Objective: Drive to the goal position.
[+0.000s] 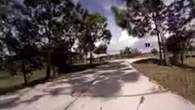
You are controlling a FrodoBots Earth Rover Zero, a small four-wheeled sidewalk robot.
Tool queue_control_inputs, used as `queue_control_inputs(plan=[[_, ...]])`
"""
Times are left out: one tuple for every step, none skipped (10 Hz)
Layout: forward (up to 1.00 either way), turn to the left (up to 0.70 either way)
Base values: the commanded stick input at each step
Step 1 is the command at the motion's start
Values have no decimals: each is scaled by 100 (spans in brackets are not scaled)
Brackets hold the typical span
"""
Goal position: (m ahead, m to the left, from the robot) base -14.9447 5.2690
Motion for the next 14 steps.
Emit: queue_control_inputs(plan=[[0, 100], [0, 100], [0, 100], [0, 100], [0, 100], [0, 100], [0, 100], [0, 100], [0, 100], [0, 100], [0, 100], [0, 100], [0, 100], [0, 100]])
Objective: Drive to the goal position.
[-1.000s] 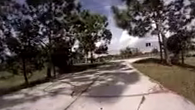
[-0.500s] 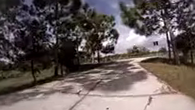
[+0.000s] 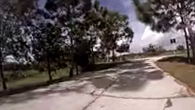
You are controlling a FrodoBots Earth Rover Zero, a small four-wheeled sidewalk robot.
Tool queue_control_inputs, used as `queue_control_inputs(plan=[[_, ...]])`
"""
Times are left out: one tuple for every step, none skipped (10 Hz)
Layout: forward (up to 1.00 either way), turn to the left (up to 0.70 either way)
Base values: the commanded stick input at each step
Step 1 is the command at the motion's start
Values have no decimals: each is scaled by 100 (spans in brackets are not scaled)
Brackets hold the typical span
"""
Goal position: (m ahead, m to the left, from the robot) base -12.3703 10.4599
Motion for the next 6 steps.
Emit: queue_control_inputs(plan=[[0, 100], [0, 100], [0, 100], [0, 100], [0, 100], [0, 100]])
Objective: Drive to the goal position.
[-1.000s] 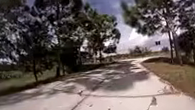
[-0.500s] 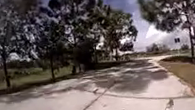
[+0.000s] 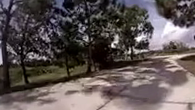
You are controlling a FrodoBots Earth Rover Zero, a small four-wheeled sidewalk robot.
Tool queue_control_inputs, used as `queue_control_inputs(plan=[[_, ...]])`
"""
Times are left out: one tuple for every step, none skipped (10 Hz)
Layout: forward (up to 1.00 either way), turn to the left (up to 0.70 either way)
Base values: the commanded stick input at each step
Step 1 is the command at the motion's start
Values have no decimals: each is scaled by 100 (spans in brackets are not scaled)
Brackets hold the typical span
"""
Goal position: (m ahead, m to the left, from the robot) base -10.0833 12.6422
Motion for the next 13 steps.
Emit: queue_control_inputs(plan=[[0, 100], [0, 100], [0, 100], [0, 100], [0, 100], [0, 100], [0, 100], [0, 100], [0, 100], [0, 100], [0, 100], [0, 100], [0, 100]])
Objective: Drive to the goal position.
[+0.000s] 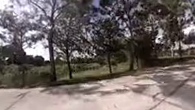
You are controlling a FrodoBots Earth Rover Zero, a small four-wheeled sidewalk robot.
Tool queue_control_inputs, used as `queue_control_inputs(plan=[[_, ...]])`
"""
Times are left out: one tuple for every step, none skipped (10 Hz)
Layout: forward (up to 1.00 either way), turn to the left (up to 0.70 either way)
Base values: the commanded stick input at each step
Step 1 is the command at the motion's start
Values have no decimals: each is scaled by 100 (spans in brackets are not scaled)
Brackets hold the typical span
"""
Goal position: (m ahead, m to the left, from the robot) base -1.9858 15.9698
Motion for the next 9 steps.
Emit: queue_control_inputs(plan=[[0, 100], [0, 100], [0, 100], [0, 100], [0, 100], [0, 100], [0, 100], [0, 100], [0, 100]])
